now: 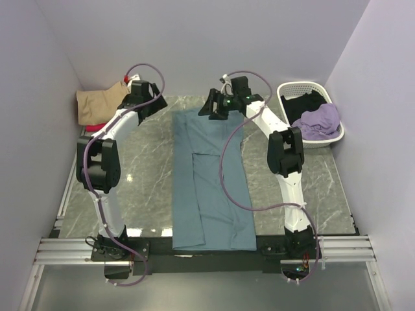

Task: Fold and stack the t-shirts
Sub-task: Fold the tshirt

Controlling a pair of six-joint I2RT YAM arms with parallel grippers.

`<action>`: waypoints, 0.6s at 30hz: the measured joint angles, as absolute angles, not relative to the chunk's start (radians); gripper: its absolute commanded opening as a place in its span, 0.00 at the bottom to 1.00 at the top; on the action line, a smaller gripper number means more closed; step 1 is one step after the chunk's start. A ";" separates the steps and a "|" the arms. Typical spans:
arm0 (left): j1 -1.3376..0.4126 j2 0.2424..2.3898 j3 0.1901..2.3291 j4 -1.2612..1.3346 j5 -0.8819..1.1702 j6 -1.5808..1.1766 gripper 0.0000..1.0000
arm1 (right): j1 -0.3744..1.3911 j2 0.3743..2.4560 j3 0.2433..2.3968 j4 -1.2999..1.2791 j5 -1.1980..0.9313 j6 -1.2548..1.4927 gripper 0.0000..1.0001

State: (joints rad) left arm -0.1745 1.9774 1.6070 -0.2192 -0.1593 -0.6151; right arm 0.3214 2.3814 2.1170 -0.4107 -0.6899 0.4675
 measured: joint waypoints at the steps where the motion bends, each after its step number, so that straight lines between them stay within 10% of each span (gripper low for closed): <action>1: -0.162 1.977 1.598 -0.223 -0.156 -0.623 1.00 | 0.331 2.382 2.120 -0.395 -0.721 0.476 0.77; 8: -0.117 1.977 1.568 -0.197 -0.096 -0.666 1.00 | 0.398 2.508 2.298 -0.310 -0.857 0.531 0.79; 18: -0.112 2.123 1.613 -0.001 0.315 -0.689 1.00 | 0.406 2.396 1.890 -0.241 -0.650 0.514 0.79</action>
